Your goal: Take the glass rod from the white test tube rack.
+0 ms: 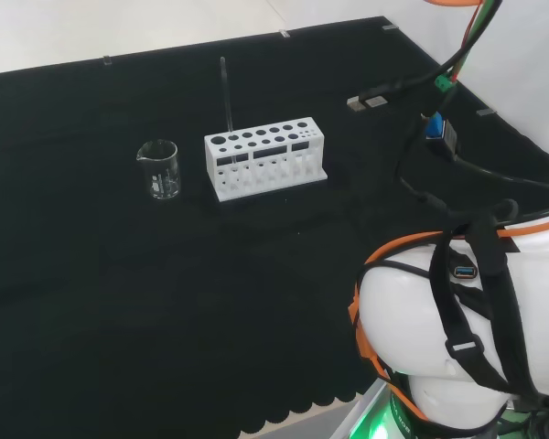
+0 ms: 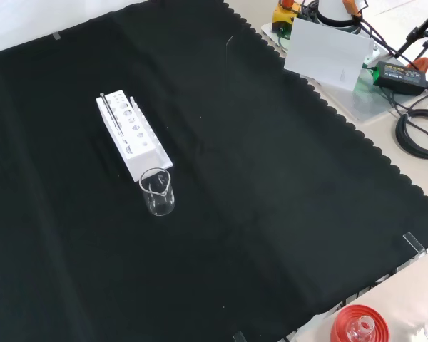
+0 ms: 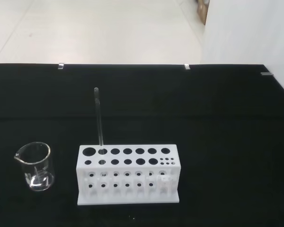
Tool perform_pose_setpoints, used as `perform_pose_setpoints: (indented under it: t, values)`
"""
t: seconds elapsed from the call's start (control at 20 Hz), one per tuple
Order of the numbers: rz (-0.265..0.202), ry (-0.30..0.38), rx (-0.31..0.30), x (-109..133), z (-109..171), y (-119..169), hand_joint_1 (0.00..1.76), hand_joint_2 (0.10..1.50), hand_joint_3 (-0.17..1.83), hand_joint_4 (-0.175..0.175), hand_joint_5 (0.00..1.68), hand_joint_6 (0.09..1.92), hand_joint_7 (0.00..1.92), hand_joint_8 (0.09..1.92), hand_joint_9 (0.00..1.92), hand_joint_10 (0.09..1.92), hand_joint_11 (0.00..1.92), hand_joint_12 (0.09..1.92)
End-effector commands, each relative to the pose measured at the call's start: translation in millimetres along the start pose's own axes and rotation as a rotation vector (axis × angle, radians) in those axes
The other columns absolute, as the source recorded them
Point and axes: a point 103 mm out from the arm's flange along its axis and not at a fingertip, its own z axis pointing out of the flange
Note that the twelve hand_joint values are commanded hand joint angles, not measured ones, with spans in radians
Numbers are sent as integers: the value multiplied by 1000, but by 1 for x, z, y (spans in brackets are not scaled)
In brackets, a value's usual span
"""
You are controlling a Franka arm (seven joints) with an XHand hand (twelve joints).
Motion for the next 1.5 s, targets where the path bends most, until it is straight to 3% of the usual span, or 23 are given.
perform_pose_setpoints:
  t: [0.05,0.2,0.55,0.85,1.2,1.5]
  values:
    - [-43,8,47,7,10,19,411,1153,-41,-100,65,87,4,451,0,910,0,1346]
    - [-60,3,50,9,15,35,456,1141,-48,-109,102,87,0,586,25,999,0,1442]
    - [-83,-9,32,14,11,73,640,1105,-78,-107,256,87,27,865,118,1021,50,1489]
    - [-127,-22,49,28,19,109,758,1108,-99,-112,326,87,99,899,200,998,111,1471]
    - [-173,-9,58,35,33,145,729,1142,-110,-122,370,87,152,913,280,975,176,1453]
    - [-209,-17,106,46,60,177,716,1203,-108,-119,426,116,186,910,333,942,225,1426]
